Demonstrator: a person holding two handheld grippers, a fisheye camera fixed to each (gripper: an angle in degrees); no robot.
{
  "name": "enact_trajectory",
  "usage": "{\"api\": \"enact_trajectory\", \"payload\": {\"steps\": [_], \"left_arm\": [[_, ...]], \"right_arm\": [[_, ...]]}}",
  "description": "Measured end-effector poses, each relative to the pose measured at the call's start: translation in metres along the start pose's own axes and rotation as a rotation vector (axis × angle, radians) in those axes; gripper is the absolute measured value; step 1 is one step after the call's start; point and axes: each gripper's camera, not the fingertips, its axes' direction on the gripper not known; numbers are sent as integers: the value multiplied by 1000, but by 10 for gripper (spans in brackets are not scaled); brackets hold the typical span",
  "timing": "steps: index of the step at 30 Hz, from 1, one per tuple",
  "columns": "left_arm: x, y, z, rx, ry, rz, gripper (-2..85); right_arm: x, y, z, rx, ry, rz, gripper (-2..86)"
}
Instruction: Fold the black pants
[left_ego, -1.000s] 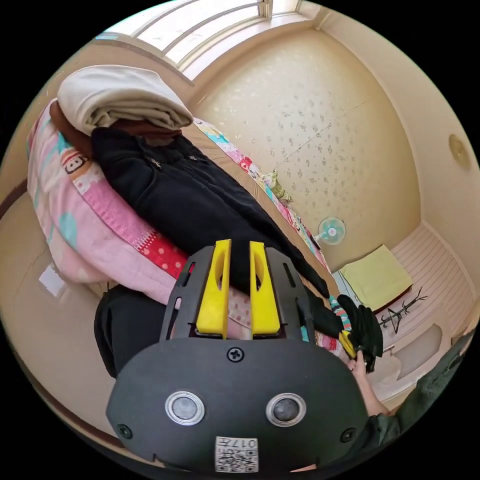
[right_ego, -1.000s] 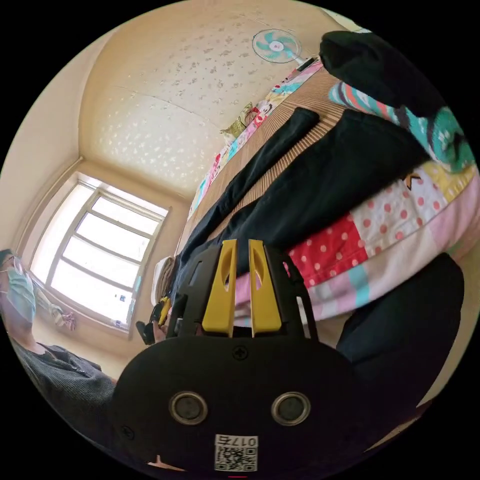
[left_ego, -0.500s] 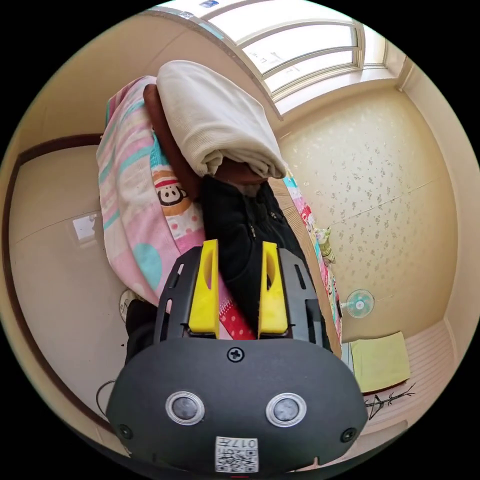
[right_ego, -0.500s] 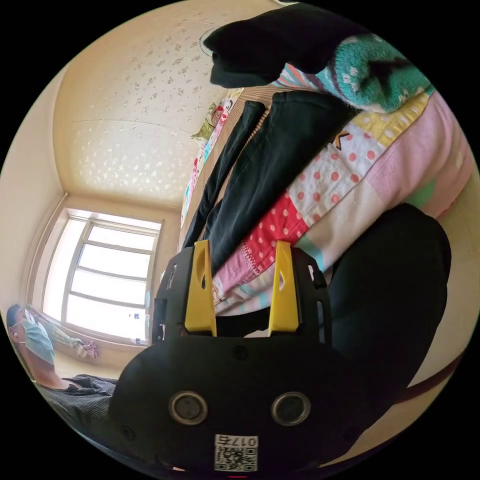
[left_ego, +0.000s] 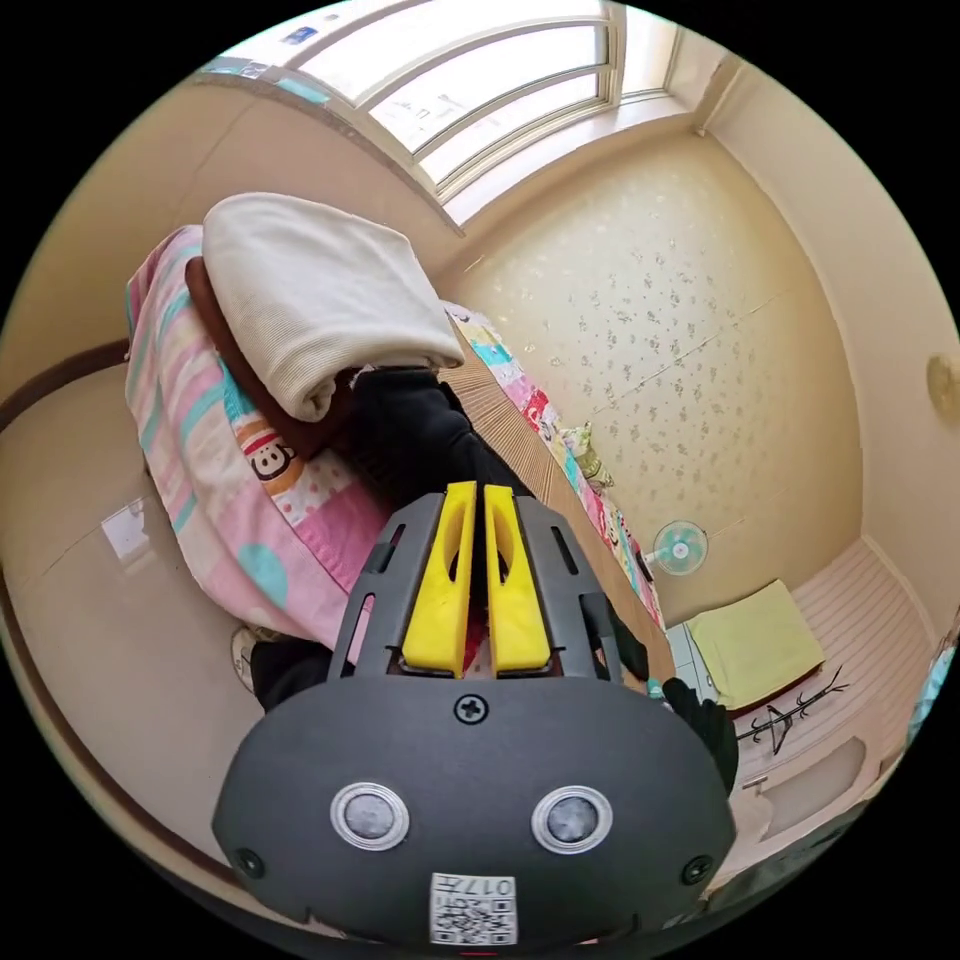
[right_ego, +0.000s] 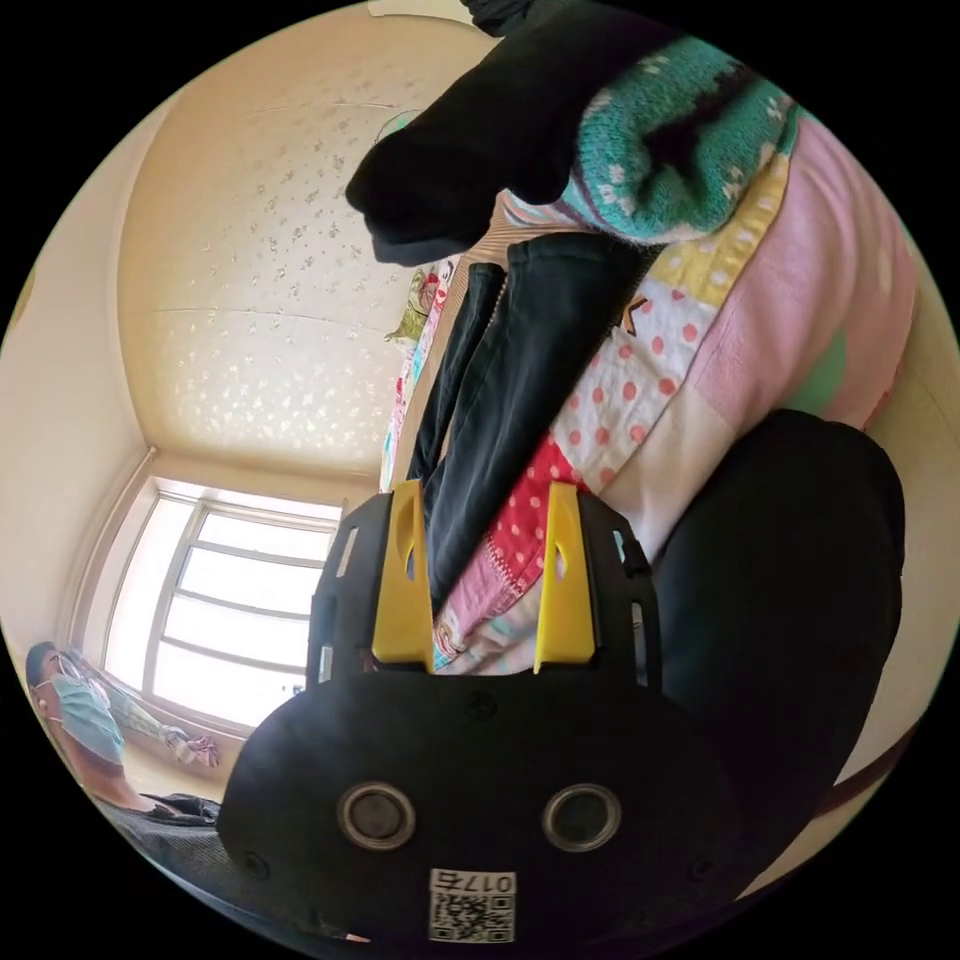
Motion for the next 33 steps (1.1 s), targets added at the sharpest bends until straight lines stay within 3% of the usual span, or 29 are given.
{"api": "enact_trajectory", "payload": {"steps": [5,12,17,23,27,31,33], "left_arm": [[5,1,-4,16,52,-64,-7],[29,12,-11,27,17,-3,-6],[58,24,-11,33,-136,127,-6],[49,27,-9,29,-64,65,-7],[54,34,-12,25,-72,85,-8],[75,46,-27,21,-29,158,-8],[86,51,-36,41,-9,181,-8]], "right_arm": [[9,-10,8,21,-1,80,136],[-9,4,-3,87,4,5,130],[0,-12,13,22,40,32,102],[-15,-4,16,-22,144,6,37],[-46,21,-8,21,66,-128,26],[-129,42,-36,131,254,-409,21],[-157,46,-52,210,232,-468,22]]}}
